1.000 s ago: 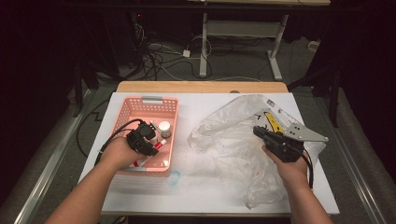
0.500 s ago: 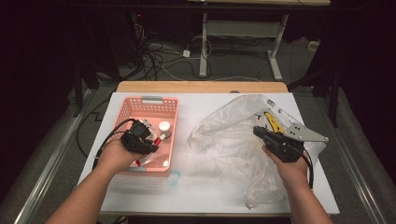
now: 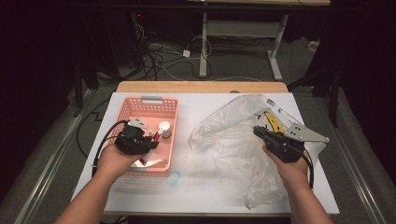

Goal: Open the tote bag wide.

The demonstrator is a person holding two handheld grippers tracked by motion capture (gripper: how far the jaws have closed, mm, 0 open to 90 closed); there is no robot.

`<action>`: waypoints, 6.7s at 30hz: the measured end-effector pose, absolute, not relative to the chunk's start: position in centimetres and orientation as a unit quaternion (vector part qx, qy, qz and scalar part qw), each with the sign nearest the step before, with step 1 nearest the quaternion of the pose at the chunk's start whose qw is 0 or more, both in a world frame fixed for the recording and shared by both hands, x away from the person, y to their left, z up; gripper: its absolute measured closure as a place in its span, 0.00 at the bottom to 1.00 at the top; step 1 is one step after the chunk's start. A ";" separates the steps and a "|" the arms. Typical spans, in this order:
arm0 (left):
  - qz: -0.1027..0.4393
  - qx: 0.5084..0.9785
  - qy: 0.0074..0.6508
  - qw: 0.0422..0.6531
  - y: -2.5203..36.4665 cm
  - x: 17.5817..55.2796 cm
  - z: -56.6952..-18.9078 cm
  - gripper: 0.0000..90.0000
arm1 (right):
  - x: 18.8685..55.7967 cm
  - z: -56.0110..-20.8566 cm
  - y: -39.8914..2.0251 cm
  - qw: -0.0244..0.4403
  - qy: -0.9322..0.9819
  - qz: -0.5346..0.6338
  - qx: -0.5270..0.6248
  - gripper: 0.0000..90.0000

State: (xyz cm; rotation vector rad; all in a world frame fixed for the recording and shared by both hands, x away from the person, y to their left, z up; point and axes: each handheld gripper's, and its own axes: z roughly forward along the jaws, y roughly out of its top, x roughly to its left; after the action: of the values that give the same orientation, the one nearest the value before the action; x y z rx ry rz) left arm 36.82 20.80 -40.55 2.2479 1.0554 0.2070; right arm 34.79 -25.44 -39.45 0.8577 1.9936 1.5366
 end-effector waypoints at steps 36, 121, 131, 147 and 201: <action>0.137 0.792 0.403 0.437 21.5 33.0 -40.5 0.75 | 34.6 -39.4 -25.4 0.245 0.733 0.557 0.304 1.00; 0.106 0.825 0.270 0.484 -0.2 34.2 -41.8 0.75 | 34.5 -38.9 -24.4 0.233 0.728 0.573 0.295 1.00; 0.121 0.826 0.284 0.472 -2.7 36.3 -43.4 0.75 | 34.5 -38.8 -24.7 0.233 0.724 0.577 0.298 1.00; 0.119 0.832 0.292 0.456 -5.1 38.0 -45.5 0.75 | 34.5 -38.4 -25.0 0.235 0.719 0.584 0.296 1.00; 0.060 0.823 0.282 0.489 3.3 30.7 -43.1 0.06 | 34.4 -38.7 -25.1 0.233 0.724 0.576 0.299 1.00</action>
State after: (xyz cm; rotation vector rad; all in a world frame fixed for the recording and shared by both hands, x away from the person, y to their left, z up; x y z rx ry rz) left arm 30.74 3.33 -43.13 2.0014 0.6862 0.1453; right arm 34.39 -25.05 -38.71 0.8225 1.9887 1.5836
